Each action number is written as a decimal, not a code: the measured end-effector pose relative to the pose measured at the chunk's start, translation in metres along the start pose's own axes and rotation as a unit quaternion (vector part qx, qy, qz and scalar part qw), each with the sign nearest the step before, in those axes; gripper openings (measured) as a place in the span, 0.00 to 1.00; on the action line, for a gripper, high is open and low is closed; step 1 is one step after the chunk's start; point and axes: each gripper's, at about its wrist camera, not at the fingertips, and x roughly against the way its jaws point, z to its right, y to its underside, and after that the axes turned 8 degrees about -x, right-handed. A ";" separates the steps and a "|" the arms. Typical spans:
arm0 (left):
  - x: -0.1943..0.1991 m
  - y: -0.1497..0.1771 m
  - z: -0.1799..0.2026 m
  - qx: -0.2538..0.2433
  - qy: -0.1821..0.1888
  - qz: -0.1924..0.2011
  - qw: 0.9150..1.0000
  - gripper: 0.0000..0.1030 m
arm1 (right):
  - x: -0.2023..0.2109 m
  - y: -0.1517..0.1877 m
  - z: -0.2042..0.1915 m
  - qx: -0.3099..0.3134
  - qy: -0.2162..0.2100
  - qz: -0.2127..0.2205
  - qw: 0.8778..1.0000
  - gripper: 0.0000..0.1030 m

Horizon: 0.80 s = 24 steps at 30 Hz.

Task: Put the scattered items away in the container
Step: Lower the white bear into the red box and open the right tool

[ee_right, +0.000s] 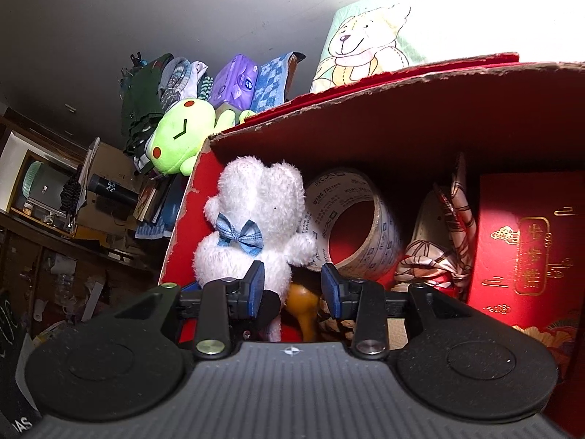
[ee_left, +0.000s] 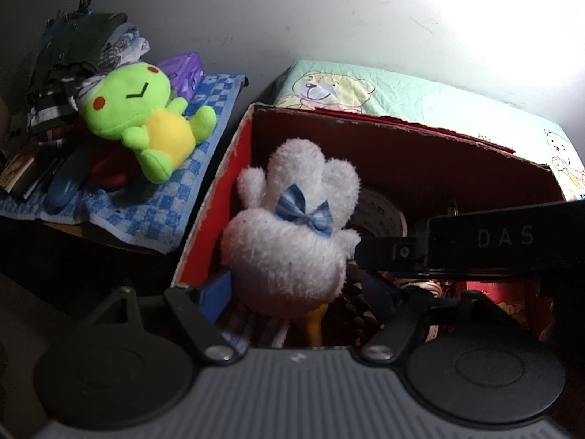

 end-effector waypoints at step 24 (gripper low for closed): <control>0.015 0.007 0.011 0.008 -0.019 -0.009 1.000 0.83 | 0.029 0.016 0.017 0.009 0.040 0.037 0.998 0.41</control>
